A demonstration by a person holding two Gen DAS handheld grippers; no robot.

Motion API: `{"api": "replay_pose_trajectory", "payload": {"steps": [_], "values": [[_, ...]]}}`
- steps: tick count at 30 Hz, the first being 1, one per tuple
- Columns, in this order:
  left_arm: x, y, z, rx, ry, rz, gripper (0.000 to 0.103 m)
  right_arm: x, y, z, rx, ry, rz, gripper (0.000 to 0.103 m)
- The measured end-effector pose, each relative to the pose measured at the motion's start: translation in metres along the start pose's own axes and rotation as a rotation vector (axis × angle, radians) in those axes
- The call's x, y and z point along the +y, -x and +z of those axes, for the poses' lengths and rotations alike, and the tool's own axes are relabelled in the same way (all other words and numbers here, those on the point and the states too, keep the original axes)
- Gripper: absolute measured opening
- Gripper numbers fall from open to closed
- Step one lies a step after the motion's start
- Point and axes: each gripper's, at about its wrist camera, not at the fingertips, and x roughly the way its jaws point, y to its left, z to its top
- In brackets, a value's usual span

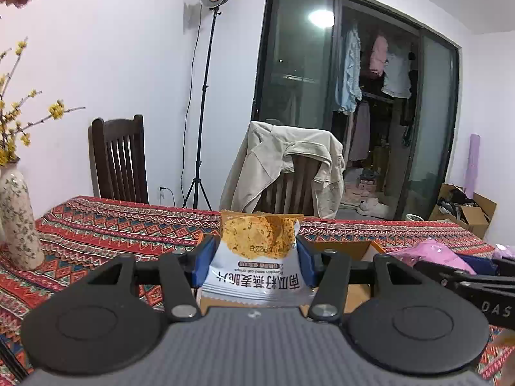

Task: Organize snacks
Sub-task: 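Carry both packets into the orange box and open both grippers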

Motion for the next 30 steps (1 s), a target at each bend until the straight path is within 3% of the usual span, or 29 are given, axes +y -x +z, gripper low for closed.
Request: {"api": "replay_pose_trajectory", "payload": {"steps": [9, 19, 26, 28, 29, 30], "values": [[0.005, -0.064, -0.016, 0.037, 0.037, 0.083, 0.054, -0.003, -0.07, -0.006, 0.032, -0.007, -0.069, 0.06], [0.014, -0.083, -0.045, 0.048, 0.02, 0.111, 0.054, -0.012, -0.093, -0.034, 0.022, 0.001, -0.017, 0.06], [0.014, -0.078, -0.049, 0.031, 0.01, 0.116, 0.056, -0.014, -0.097, -0.042, 0.048, 0.003, -0.036, 0.063], [0.012, -0.075, -0.05, 0.028, 0.008, 0.105, 0.066, -0.017, -0.096, -0.042, 0.053, -0.016, -0.034, 0.064], [0.012, -0.074, -0.05, 0.023, 0.012, 0.101, 0.084, -0.019, -0.096, -0.042, 0.053, -0.032, -0.032, 0.077], [0.012, -0.072, -0.05, 0.013, 0.018, 0.108, 0.094, -0.022, -0.094, -0.042, 0.05, -0.043, -0.031, 0.087]]}}
